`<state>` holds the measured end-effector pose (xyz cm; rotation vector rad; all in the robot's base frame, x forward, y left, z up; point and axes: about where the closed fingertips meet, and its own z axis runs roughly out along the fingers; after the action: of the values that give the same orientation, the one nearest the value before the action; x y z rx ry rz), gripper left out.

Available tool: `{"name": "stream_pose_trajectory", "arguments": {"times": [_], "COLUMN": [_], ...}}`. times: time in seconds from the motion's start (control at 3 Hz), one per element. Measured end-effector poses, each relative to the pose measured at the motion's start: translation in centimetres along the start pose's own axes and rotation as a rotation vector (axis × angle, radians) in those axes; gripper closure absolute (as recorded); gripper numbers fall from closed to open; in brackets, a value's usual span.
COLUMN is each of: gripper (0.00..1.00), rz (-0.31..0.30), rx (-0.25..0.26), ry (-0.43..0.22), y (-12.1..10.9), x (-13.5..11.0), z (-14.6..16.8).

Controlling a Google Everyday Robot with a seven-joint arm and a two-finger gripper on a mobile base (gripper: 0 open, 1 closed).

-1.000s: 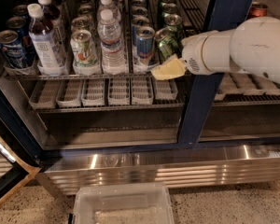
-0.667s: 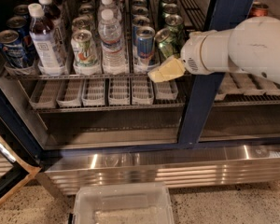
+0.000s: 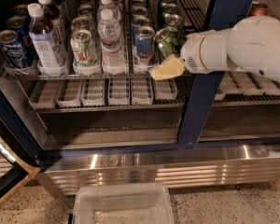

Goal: Pick green can from top shelf of fridge

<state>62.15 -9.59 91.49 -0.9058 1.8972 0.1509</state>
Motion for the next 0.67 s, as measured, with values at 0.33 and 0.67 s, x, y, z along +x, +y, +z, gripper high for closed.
{"name": "stream_pose_trajectory", "arguments": {"times": [0.33,0.67], "gripper": [0.20,0.05], "rz": [0.017,0.027], "rx": [-0.014,-0.014], "ry": [0.021,0.037], "y": [-0.3,-0.6], "x": [0.9,1.8], "z": [2.0,4.3]}}
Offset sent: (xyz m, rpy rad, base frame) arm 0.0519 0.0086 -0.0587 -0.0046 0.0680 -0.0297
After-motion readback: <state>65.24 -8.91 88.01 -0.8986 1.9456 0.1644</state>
